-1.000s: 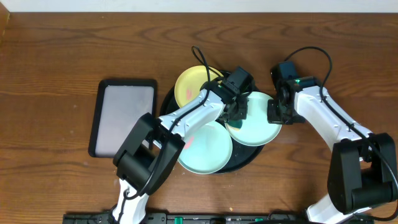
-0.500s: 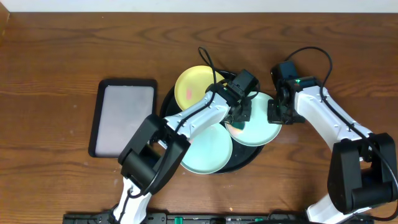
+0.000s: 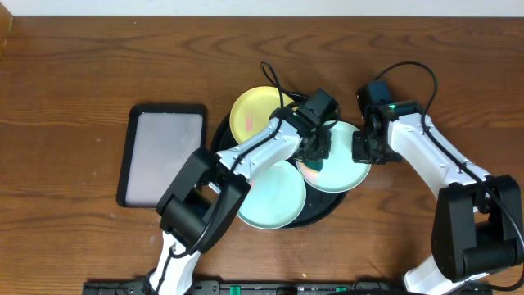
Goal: Clean dirty plates on tray and stack at the side
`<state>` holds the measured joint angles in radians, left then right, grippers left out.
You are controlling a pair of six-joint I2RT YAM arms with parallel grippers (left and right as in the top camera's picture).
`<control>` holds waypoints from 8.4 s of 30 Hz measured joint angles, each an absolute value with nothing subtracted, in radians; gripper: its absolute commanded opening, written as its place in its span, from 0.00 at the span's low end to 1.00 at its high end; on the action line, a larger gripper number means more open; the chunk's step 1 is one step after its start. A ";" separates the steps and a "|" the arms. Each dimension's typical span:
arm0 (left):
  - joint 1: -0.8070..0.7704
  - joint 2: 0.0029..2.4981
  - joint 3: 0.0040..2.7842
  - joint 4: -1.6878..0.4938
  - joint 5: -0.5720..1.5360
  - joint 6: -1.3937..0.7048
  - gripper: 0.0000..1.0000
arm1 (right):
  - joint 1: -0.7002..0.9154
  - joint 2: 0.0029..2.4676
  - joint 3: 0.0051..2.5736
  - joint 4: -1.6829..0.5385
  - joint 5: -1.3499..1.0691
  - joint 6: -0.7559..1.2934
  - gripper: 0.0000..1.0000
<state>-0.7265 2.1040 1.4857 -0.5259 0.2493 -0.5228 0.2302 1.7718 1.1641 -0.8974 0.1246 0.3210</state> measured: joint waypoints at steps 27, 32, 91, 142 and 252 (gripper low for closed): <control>-0.746 2.067 1.480 -0.533 0.541 -0.471 0.08 | 0.226 1.772 1.164 -0.902 0.131 0.310 0.03; -0.763 1.974 1.480 -0.533 0.445 -0.467 0.08 | 0.226 1.772 1.164 -0.901 0.126 0.310 0.03; -0.748 1.950 1.480 -0.607 0.159 -0.496 0.08 | 0.226 1.772 1.164 -0.902 0.121 0.310 0.02; -0.762 2.064 1.467 -0.423 0.147 -0.528 0.08 | 0.226 1.772 1.164 -0.900 0.120 0.310 0.02; 0.200 1.554 1.298 -1.100 -0.032 -0.316 0.07 | 0.228 1.772 1.128 -0.889 0.104 0.305 0.01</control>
<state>0.2001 1.5543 1.2980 -1.1000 -0.0322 -0.3164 0.2276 1.7718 1.1278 -0.8886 0.1040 0.3046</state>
